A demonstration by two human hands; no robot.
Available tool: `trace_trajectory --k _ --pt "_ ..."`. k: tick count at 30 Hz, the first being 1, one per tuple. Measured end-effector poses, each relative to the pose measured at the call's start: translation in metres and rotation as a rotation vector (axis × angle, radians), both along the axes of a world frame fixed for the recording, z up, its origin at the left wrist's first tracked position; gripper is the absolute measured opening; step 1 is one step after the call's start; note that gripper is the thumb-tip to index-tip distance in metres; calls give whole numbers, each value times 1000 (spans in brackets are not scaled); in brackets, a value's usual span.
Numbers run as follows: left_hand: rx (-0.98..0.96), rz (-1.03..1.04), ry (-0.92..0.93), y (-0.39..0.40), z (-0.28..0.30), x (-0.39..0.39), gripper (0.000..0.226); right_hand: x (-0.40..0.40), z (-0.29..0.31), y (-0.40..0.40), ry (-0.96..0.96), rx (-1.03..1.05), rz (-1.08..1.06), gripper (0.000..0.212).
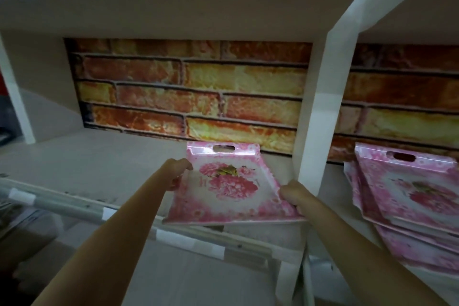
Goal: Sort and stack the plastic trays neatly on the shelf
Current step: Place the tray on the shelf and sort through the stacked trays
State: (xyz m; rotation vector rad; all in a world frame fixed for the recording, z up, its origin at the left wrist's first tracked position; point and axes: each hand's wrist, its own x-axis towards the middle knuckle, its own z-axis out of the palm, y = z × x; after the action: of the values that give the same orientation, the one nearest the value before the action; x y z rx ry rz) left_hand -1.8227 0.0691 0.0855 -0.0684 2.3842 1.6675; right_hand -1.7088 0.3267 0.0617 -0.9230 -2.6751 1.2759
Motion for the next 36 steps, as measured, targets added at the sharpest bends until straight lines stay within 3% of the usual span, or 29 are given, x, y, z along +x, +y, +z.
trace_trajectory --k 3,5,7,10,16,20,27,33,36 --pt "-27 -21 22 -4 -8 -12 25 3 3 -14 -9 13 -3 12" --pt "-51 -6 87 -5 -10 -21 24 4 6 -21 -29 25 3 17" --pt "-111 11 121 -6 -13 -31 43 7 10 -29 -49 28 24 22" --pt "-167 5 156 -7 -18 -45 47 9 11 -42 -88 48 72 21" --pt "-65 -2 180 -5 -21 -48 33 11 4 -56 -106 12 72 26" --pt "-30 12 167 -4 -27 -60 49 8 2 -57 -96 7 33 26" --pt "-22 4 175 -3 -26 -57 44 2 0 -57 -65 45 -22 30" --pt "-3 -102 259 18 -3 -28 6 6 14 -54 -36 35 6 24" --pt "23 -264 246 38 8 -13 28 14 27 -51 -24 83 65 21"
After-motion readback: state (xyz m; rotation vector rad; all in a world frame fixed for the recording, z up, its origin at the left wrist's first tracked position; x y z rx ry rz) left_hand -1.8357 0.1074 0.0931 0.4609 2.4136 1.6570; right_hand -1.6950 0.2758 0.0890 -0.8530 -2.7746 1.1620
